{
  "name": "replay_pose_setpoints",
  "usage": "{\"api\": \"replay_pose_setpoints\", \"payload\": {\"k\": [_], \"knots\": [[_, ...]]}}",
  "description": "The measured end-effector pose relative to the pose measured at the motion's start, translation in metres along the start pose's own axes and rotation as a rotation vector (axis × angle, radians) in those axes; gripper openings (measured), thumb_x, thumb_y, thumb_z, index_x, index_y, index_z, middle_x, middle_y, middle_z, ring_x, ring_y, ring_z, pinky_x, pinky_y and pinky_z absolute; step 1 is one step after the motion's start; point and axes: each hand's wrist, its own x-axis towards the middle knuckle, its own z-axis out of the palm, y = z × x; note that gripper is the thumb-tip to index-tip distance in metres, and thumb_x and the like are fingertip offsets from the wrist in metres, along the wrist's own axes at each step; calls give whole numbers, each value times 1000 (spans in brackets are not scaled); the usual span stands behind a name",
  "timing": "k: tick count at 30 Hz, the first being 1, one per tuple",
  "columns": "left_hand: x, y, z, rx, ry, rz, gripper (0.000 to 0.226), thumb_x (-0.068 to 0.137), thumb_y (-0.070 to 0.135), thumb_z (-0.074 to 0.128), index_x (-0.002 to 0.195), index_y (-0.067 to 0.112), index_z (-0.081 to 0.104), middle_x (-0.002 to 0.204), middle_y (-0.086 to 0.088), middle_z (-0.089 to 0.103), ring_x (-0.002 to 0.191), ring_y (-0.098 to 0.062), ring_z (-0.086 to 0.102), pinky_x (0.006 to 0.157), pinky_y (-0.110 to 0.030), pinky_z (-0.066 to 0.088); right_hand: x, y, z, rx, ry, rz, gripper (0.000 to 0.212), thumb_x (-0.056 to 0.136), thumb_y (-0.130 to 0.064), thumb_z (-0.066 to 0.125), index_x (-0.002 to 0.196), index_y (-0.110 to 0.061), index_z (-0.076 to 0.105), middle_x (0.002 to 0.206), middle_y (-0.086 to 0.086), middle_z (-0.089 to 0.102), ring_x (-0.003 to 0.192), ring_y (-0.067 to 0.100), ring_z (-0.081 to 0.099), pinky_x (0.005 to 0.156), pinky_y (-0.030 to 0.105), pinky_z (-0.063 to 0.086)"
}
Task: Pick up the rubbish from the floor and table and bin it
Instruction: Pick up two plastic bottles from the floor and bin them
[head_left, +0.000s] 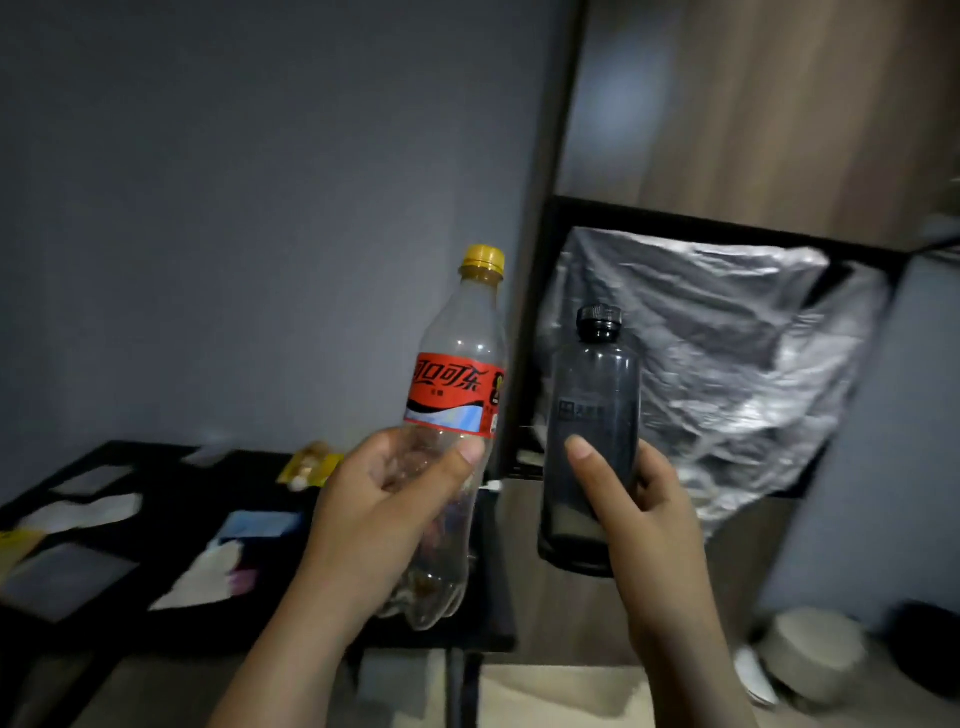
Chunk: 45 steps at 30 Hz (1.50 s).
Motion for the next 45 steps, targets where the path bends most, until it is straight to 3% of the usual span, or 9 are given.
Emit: {"api": "replay_pose_setpoints", "payload": {"k": [6,10,14,17,23,30,33,38,45], "knots": [[-1,-33,166,-105,-199,-22,52,53,50,81,92,17,72,87,-4,75,88,-27,70,83,-40,54,27,4,-162,-175,285,15,33,73,-42,73,98,-20,68,90,-2,75,88,15,70,84,45,56],[-2,-51,251,-167,-349,-48,47,55,40,88,90,15,70,87,-5,75,81,-18,68,80,-37,53,31,3,-242,-229,406,-1,34,74,-42,72,102,-23,68,92,-6,74,87,11,71,69,30,58],[2,-71,321,-222,-520,-73,45,59,39,77,95,13,70,86,-3,75,74,-9,67,63,-18,53,35,10,-300,-254,536,-4,47,63,-51,71,101,-23,69,91,-8,74,85,7,70,65,20,53],[11,-90,365,-233,-615,-78,50,52,50,78,93,21,71,85,-1,75,72,-8,68,62,-18,53,43,21,-334,-297,623,7,49,59,-54,70,98,-24,68,89,-9,74,82,4,70,65,17,49],[52,-126,446,-291,-751,-106,51,51,56,77,92,27,72,86,-1,75,77,-15,69,76,-37,54,82,42,-385,-399,796,21,56,57,-61,69,106,-33,65,94,-15,72,85,0,68,69,20,50],[135,-153,527,-375,-883,-126,55,51,59,77,93,25,72,87,-3,75,77,-14,70,73,-34,52,165,63,-412,-490,927,14,53,55,-64,69,101,-41,62,93,-23,69,84,-6,66,64,14,50],[162,-164,561,-374,-934,-89,51,53,61,76,94,30,71,86,1,75,79,-14,71,73,-35,53,197,74,-428,-517,999,-3,57,55,-65,70,106,-40,61,95,-22,69,86,-4,66,71,22,53],[200,-174,623,-405,-948,-57,49,54,60,75,93,31,71,84,3,75,79,-14,72,70,-29,51,247,79,-463,-585,1034,-52,64,55,-67,69,112,-40,58,98,-17,69,88,-1,66,64,19,55],[221,-201,717,-402,-987,-54,54,49,61,76,91,27,72,85,0,75,82,-21,72,82,-42,56,297,99,-541,-582,1049,-94,62,57,-66,70,112,-42,58,100,-16,69,92,3,67,72,27,58]]}}
